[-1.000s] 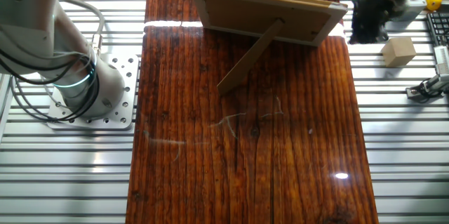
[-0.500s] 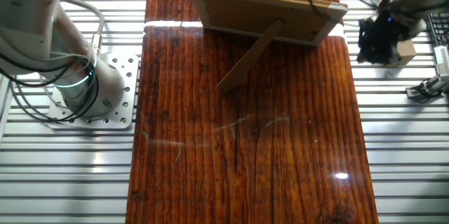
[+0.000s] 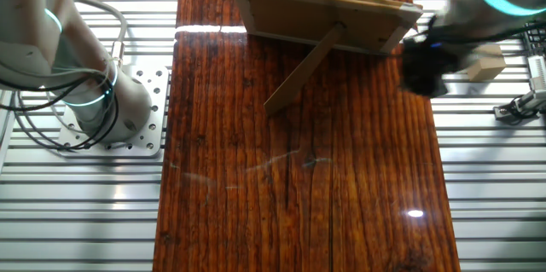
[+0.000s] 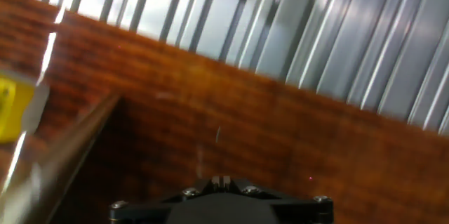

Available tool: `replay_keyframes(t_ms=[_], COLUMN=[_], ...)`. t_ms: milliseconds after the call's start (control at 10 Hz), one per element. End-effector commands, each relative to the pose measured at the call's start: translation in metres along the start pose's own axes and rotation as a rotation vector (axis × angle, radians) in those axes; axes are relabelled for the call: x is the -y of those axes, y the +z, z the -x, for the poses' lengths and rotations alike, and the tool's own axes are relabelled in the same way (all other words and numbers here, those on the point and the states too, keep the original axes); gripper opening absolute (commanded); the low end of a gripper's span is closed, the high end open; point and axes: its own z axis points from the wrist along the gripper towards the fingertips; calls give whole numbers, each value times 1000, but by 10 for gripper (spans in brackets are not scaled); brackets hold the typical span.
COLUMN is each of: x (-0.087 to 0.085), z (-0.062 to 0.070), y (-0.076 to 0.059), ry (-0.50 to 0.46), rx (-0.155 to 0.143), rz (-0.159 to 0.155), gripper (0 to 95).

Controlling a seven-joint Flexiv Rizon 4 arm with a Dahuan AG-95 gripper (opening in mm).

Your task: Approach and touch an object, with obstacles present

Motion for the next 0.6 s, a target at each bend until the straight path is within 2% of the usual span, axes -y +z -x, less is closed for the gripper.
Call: replay_keyframes(t_ms=[100, 200, 300, 600], x=[-8, -14, -18, -27], z=[-29, -42, -48, -60], y=[9, 11, 7, 8], ry=[-18, -14, -10, -25], rx=[7, 5, -7, -3], rz=[-10, -15, -20, -18], gripper=[0, 0, 0, 0])
